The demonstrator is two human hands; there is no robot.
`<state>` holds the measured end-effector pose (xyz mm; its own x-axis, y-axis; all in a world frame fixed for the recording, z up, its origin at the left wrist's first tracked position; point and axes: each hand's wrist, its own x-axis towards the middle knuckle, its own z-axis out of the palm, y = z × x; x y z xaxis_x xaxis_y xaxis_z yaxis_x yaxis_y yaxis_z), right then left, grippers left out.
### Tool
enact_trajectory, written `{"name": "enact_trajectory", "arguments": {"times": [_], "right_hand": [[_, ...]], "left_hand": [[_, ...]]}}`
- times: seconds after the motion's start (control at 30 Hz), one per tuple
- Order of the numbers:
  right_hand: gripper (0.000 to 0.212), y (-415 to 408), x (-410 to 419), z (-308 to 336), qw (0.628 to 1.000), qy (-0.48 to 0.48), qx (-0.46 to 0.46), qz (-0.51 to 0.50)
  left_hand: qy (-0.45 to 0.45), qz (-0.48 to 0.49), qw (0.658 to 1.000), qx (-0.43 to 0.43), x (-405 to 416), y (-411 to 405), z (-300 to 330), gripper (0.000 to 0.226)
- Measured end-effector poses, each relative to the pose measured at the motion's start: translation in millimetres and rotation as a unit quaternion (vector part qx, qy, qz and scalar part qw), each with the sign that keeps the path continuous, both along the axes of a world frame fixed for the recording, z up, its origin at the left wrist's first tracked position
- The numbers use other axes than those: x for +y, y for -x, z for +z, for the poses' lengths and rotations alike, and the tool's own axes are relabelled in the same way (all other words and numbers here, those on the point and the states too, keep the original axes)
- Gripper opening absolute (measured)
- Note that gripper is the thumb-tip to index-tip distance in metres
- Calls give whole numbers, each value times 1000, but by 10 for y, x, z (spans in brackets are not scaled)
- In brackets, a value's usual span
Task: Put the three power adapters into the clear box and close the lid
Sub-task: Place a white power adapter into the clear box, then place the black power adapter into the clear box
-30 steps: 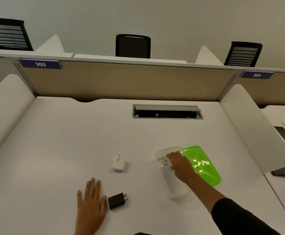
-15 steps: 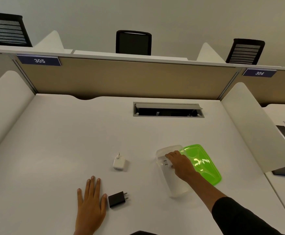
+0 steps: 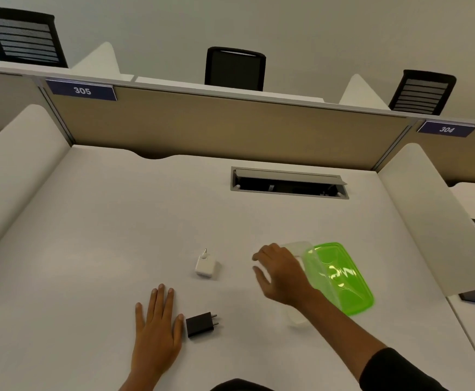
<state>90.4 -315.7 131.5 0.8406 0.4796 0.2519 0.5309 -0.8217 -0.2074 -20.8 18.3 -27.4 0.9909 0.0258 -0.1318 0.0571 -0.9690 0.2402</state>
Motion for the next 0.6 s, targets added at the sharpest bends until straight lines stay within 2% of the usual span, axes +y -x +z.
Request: {"name": "enact_trajectory", "arguments": {"times": [0.17,0.33,0.4,0.6], "right_hand": [[44,161,555,-203,982,61,129,120],[68,383,984,-432,955,120,215,169],[69,443,1100,-525,949,140,219,180],[54,590,1268,-726,950,158,195,184]], "left_hand": [[-9,-4,1000,-1,-3,-2,8,77],[1,-5,1000,-6,-5,2,29,75],[4,-5,1000,-10,-8,6,34,75],[4,-3,1000,-3,-11,-7,17,75]]}}
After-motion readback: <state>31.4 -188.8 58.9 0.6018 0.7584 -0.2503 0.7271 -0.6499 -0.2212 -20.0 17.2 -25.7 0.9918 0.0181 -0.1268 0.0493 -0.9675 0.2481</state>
